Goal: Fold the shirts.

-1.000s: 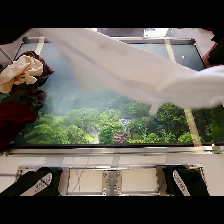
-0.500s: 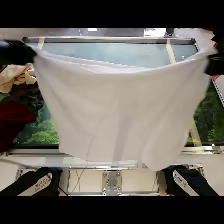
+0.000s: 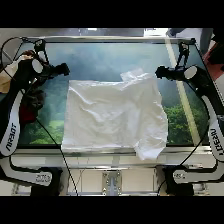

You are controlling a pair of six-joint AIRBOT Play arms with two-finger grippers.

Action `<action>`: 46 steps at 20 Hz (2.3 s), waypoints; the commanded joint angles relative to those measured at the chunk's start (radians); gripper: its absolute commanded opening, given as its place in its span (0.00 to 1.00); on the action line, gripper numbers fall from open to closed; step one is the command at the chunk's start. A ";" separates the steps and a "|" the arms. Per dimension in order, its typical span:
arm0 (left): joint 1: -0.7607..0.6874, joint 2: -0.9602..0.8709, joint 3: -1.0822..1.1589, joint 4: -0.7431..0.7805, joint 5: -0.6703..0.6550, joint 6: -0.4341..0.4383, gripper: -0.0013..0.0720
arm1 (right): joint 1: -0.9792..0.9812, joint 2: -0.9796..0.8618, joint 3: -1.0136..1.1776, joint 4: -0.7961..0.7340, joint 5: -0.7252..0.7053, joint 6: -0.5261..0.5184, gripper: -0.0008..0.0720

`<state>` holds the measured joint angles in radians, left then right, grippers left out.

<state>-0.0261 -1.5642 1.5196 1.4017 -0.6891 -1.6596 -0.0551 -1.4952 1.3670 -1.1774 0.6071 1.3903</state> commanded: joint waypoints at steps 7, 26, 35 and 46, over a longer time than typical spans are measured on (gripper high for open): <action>0.109 0.354 0.023 0.181 -0.119 0.116 0.97 | -0.369 0.360 -0.089 -0.234 0.588 0.021 0.63; 0.150 0.690 -0.496 -0.135 -0.147 0.162 0.97 | -0.550 0.521 -0.263 0.586 0.845 0.018 0.61; 0.150 0.690 -0.496 -0.171 -0.204 0.219 0.97 | 0.036 0.521 -0.492 -0.233 0.558 0.324 0.61; 0.150 0.690 -0.497 -0.171 -0.279 0.246 0.97 | 0.040 0.564 -0.805 -0.268 0.615 0.446 0.61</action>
<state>0.1230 -0.8753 1.0233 1.2308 -0.9424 -1.4200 -0.0189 -0.9394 0.6445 -1.4288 1.2228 1.8027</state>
